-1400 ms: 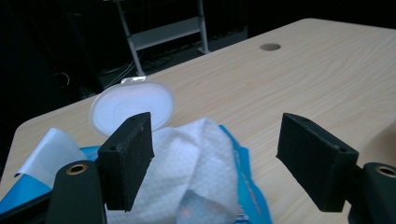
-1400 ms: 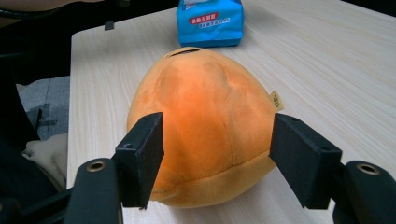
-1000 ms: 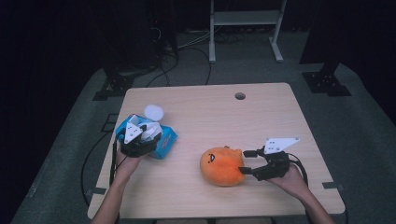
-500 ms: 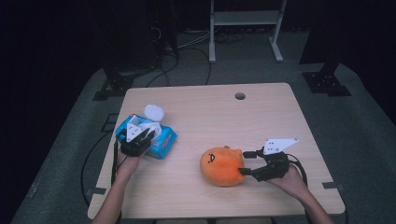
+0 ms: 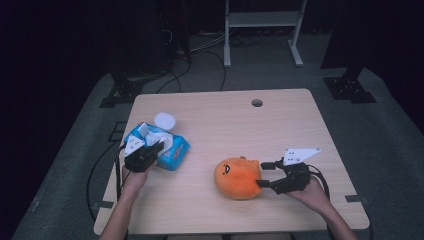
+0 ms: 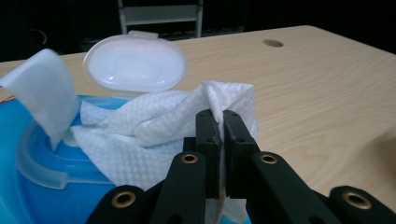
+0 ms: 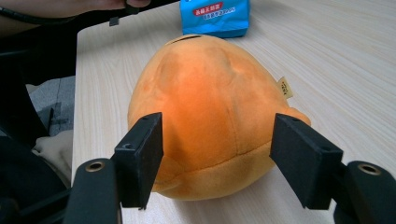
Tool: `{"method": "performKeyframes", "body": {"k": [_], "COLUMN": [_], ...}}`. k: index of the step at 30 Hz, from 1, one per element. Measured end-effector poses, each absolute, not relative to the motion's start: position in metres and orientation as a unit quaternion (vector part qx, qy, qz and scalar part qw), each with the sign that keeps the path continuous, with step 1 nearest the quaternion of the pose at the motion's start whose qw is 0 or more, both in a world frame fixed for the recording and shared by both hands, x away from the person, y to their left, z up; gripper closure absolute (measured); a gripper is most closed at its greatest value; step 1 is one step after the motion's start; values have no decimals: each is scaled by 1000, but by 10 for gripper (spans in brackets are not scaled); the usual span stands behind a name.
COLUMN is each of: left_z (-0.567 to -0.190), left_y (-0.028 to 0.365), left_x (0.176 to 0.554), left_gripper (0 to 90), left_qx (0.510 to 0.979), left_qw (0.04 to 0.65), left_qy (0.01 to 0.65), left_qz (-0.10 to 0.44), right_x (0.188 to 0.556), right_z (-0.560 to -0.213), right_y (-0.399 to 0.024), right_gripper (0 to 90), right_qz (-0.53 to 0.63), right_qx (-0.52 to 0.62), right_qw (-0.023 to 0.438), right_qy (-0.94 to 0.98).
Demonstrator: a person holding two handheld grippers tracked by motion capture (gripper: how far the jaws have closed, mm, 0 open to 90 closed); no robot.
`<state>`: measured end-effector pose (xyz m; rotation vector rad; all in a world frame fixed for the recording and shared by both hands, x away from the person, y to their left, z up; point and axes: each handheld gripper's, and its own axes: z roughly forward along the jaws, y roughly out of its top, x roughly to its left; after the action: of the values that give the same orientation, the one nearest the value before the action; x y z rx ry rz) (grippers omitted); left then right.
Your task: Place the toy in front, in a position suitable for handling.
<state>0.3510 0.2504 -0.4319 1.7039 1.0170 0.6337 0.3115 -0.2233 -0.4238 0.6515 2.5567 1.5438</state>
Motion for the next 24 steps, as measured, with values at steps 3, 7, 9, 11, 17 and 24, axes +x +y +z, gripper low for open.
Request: {"method": "performKeyframes", "body": {"k": [3, 7, 9, 11, 17, 24], "left_z": [-425, -418, -411, -410, -408, -397], "left_y": [245, 237, 226, 223, 189, 155], "left_x": [346, 341, 335, 333, 311, 302], "left_gripper": [865, 866, 866, 866, 865, 865], "left_qx": [703, 703, 705, 705, 715, 728], "left_qw": [526, 542, 558, 563, 592, 610], "left_qy": [408, 392, 373, 368, 325, 282], "left_qz": [251, 240, 228, 225, 182, 137], "right_x": [312, 313, 312, 312, 310, 308], "right_z": [-424, -423, -423, -422, -419, -401], "right_y": [-223, -221, -222, -222, -226, -213], "right_gripper": [335, 334, 334, 334, 332, 333], "right_qz": [505, 507, 507, 509, 517, 535], "right_qx": [213, 212, 213, 213, 215, 190], "right_qw": [41, 41, 42, 43, 50, 66], "right_qy": [836, 835, 834, 833, 827, 820]}}
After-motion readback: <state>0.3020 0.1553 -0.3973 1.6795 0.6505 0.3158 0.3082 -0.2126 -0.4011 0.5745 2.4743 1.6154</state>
